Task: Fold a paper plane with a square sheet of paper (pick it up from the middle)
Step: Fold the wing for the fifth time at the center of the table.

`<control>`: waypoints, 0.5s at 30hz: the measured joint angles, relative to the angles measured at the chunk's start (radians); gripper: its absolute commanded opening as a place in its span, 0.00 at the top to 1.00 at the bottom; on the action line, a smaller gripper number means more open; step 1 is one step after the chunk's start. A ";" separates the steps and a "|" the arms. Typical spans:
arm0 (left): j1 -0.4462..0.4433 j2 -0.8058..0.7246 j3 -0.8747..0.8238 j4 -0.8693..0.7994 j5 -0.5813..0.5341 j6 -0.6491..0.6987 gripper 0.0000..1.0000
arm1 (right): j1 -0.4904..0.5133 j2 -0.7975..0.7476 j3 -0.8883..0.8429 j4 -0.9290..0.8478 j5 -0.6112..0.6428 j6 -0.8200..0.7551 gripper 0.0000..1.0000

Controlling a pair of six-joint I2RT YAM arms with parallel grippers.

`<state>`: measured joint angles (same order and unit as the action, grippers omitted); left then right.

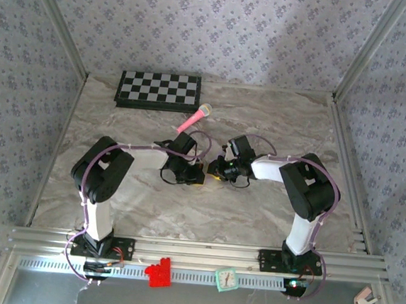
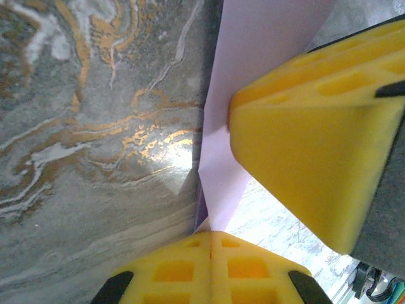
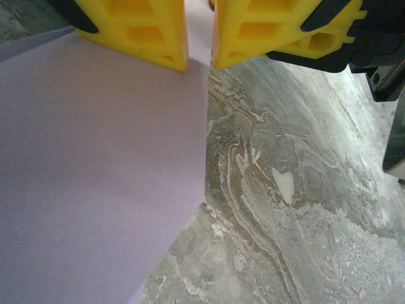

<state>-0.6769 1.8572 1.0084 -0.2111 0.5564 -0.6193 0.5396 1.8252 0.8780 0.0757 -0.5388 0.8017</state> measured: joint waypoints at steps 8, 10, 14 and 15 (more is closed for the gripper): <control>-0.006 0.010 0.018 -0.026 -0.004 0.008 1.00 | -0.003 -0.030 0.000 0.002 -0.007 0.006 0.82; -0.006 0.011 0.019 -0.028 -0.004 0.008 1.00 | -0.003 -0.046 -0.001 0.002 -0.007 0.007 0.84; -0.007 0.011 0.022 -0.033 -0.007 0.008 1.00 | -0.001 -0.058 -0.015 0.002 -0.006 0.017 0.86; -0.008 0.011 0.022 -0.032 -0.007 0.008 1.00 | 0.000 -0.058 -0.021 0.001 -0.006 0.019 0.87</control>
<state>-0.6849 1.8687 1.0302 -0.2436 0.5491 -0.6113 0.5396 1.7672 0.8574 0.0769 -0.5453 0.8204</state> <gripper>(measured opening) 0.051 0.142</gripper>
